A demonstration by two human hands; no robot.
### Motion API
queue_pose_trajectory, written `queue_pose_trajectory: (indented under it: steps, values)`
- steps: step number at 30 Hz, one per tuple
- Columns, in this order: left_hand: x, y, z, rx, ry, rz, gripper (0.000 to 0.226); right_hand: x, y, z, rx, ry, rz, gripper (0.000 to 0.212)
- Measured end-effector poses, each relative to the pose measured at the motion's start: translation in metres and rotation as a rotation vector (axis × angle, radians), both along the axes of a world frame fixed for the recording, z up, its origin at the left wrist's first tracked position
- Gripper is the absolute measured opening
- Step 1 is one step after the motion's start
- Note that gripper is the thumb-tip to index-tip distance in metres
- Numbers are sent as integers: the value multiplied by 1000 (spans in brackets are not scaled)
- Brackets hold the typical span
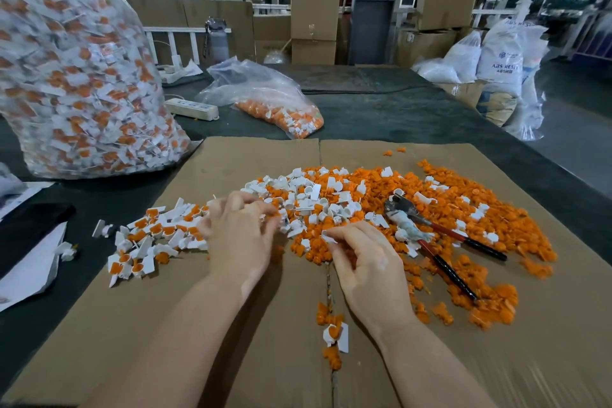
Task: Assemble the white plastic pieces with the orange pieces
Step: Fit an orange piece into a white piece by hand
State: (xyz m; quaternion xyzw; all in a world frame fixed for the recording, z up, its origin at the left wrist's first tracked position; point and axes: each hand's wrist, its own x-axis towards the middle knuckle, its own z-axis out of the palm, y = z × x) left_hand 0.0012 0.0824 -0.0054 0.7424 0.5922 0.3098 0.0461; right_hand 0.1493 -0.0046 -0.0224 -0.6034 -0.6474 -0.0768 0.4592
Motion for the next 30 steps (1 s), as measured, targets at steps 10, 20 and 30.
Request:
queue_pose_trajectory:
  steps: [10, 20, 30]
  values:
    - [26, -33, -6, -184, -207, -403, 20, 2, -3, 2, -42, 208, 58, 13]
    - [22, -3, -3, -109, 68, -93, 29, 4, -2, 1, -57, 271, 12, 9]
    - [28, 4, -10, 13, 145, -87, 30, 5, 0, 3, -63, 523, 56, 30]
